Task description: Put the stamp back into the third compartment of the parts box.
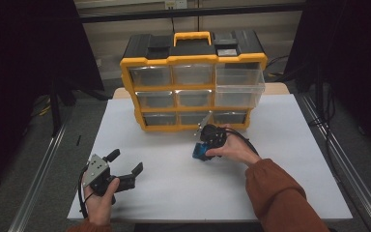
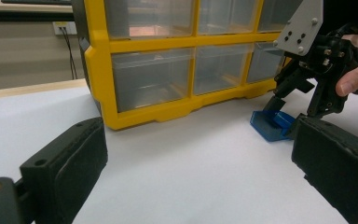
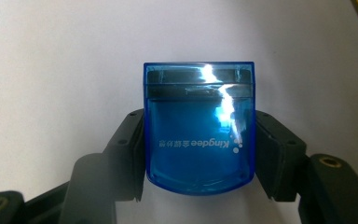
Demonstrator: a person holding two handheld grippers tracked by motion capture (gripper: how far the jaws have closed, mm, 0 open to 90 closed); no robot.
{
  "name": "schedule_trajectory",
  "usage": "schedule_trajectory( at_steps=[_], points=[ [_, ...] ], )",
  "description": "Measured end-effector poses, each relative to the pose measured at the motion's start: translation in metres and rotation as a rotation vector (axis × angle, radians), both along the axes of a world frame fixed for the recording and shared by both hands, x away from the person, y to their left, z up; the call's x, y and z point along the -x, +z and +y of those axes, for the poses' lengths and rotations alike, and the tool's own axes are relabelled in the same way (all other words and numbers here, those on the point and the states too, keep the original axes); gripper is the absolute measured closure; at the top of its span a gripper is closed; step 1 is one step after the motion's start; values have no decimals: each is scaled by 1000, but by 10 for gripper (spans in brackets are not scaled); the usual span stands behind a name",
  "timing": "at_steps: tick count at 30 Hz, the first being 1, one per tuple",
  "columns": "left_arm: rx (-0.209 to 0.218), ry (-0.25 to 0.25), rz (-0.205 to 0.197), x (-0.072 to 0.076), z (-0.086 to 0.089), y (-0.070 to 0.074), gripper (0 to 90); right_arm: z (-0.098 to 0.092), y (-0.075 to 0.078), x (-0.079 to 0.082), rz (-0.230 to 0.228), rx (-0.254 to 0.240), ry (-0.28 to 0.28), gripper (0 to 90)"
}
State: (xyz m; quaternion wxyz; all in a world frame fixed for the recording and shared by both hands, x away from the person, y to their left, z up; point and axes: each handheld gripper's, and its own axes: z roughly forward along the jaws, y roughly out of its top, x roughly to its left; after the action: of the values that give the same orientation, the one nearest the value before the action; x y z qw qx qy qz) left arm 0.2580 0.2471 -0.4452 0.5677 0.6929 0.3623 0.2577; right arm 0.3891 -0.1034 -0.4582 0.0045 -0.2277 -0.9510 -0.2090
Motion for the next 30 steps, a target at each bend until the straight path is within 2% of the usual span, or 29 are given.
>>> schedule_trajectory(
  at_steps=[3, 5, 7, 9, 11, 12, 13, 15, 17, 19, 22, 23, 25, 26, 27, 30],
  points=[
    [-2, 4, 0, 0, 0, 0, 36, 0, 0, 1, -20, -6, -11, 424],
    [5, -2, 1, 0, 0, 0, 37, 0, 1, 2, -38, -24, 6, 424],
    [-4, -3, -7, 1, 0, 1, 36, -2, 6, 7, -30, -41, -21, 424],
    [5, -6, 0, 1, -1, 0, 36, -3, 7, 9, -59, -48, -1, 424],
    [3, -7, -2, 0, -1, 0, 36, -4, 9, 12, -41, -49, -22, 424],
    [1, -8, -2, 0, -1, 0, 36, -5, 9, 12, -35, -62, 2, 425],
    [-4, -7, 0, 0, 0, 0, 37, -6, 9, 15, -43, -66, -15, 424],
    [2, -3, -1, 0, -1, 0, 37, -9, 11, 19, -60, -93, -3, 424],
    [3, -2, -1, 0, -1, 0, 37, -12, 13, 22, -61, -106, -17, 424],
    [-2, -5, -2, 0, 0, 0, 37, -15, 14, 24, -49, -126, -6, 425],
    [-9, 9, -2, 0, 0, 0, 37, -17, 14, 28, -48, -132, -4, 424],
    [-2, -6, -1, 0, 0, 0, 36, -18, 15, 31, -55, -140, -8, 424],
    [-2, -5, -1, 0, 0, 0, 37, -20, 16, 34, -47, -145, -16, 424],
    [-1, -5, -3, 0, -1, 0, 37, -23, 18, 34, -95, -182, 20, 424],
    [-1, -6, -2, 0, -1, 0, 36, -24, 19, 36, -110, -188, 9, 424],
    [-9, 1, -5, 0, -1, 0, 37, -27, 22, 40, -107, -215, 5, 424]
  ],
)
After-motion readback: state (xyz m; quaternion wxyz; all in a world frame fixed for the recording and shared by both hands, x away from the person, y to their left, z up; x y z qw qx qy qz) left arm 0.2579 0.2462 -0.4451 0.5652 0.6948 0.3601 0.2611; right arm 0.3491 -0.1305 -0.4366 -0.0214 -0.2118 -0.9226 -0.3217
